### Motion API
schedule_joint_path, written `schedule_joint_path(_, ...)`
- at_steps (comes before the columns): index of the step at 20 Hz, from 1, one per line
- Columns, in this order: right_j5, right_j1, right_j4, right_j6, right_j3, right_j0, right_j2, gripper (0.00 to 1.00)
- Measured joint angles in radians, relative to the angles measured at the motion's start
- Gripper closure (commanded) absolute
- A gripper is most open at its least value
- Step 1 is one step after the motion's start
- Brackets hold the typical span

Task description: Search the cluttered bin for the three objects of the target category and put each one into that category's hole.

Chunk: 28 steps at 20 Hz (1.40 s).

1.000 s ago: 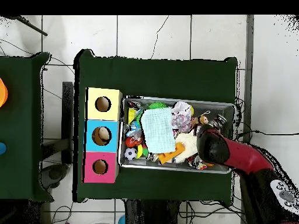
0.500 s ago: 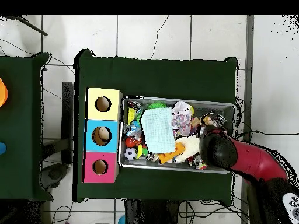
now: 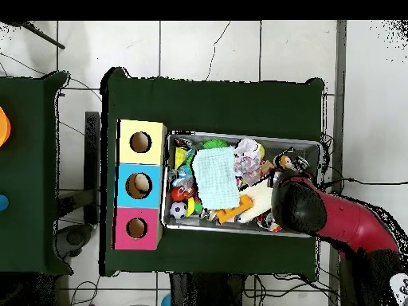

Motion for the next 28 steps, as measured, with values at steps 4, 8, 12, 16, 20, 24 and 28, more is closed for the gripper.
schedule_joint_path(4,0.035,-0.029,0.022,0.000,0.009,0.017,0.000,1.00)
schedule_joint_path(8,0.098,-0.065,0.053,0.000,0.013,0.038,0.000,1.00)
schedule_joint_path(12,0.162,-0.103,0.084,0.000,0.016,0.053,0.000,1.00)
schedule_joint_path(16,0.215,-0.141,0.119,0.000,0.019,0.070,0.000,1.00)
schedule_joint_path(20,0.235,-0.170,0.152,0.000,0.020,0.103,-0.001,1.00)
schedule_joint_path(24,0.235,-0.182,0.170,0.000,0.020,0.132,-0.002,1.00)
schedule_joint_path(28,0.235,-0.182,0.193,0.000,0.020,0.160,-0.006,1.00)
